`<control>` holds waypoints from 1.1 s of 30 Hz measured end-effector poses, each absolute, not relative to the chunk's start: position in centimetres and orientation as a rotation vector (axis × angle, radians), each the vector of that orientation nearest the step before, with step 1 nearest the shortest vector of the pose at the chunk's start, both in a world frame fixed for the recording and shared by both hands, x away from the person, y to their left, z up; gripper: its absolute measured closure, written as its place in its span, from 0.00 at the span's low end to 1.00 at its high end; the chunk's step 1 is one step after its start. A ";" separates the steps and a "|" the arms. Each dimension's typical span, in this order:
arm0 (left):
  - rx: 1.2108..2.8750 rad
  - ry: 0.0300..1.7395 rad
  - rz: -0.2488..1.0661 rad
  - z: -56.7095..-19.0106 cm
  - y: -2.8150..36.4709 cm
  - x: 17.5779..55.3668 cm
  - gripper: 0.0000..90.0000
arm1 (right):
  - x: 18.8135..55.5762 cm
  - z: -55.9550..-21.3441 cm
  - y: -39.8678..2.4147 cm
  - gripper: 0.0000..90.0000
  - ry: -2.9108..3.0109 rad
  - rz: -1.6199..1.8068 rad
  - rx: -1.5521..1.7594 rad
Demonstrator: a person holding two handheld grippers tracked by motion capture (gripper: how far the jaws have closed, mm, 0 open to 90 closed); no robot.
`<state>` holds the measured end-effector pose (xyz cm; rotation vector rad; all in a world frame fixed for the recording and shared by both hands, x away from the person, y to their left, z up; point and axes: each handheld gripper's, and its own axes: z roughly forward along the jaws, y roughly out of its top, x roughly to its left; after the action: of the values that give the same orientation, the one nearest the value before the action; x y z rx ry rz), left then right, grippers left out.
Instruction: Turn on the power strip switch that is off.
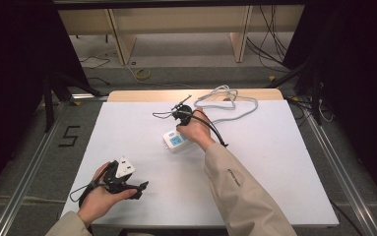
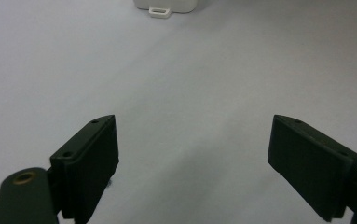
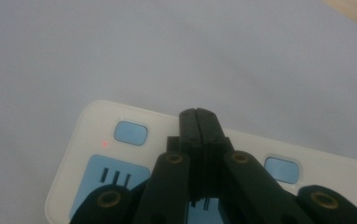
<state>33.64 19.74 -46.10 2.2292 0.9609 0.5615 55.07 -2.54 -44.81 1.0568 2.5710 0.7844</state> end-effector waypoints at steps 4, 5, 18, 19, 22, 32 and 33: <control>2.230 0.959 0.561 -46.1 19.7 33.7 0.17 | 55.1 -44.7 -2.7 1.00 2.561 0.789 1.073; 2.230 0.959 0.561 -46.1 19.7 33.7 0.17 | 55.1 -44.7 -2.8 1.00 2.558 0.796 1.065; 2.229 0.958 0.565 -46.1 19.6 33.7 0.17 | 55.1 -44.2 -3.3 1.00 2.544 0.816 1.067; 2.229 0.958 0.565 -46.1 19.6 33.7 0.17 | 55.1 -44.2 -3.3 1.00 2.544 0.816 1.067; 2.231 0.957 0.564 -46.1 19.6 33.7 0.17 | 55.0 -44.1 -3.4 0.96 2.543 0.825 1.086; 2.236 0.956 0.565 -46.1 19.6 33.7 0.17 | 54.2 -44.0 -4.5 0.88 2.511 0.888 1.074; 2.236 0.958 0.566 -46.1 19.6 33.8 0.17 | 54.1 -43.9 -4.7 0.88 2.506 0.893 1.078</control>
<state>33.75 19.59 -46.13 2.2360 0.9578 0.5655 54.14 -4.68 -43.94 1.0780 2.5064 0.8934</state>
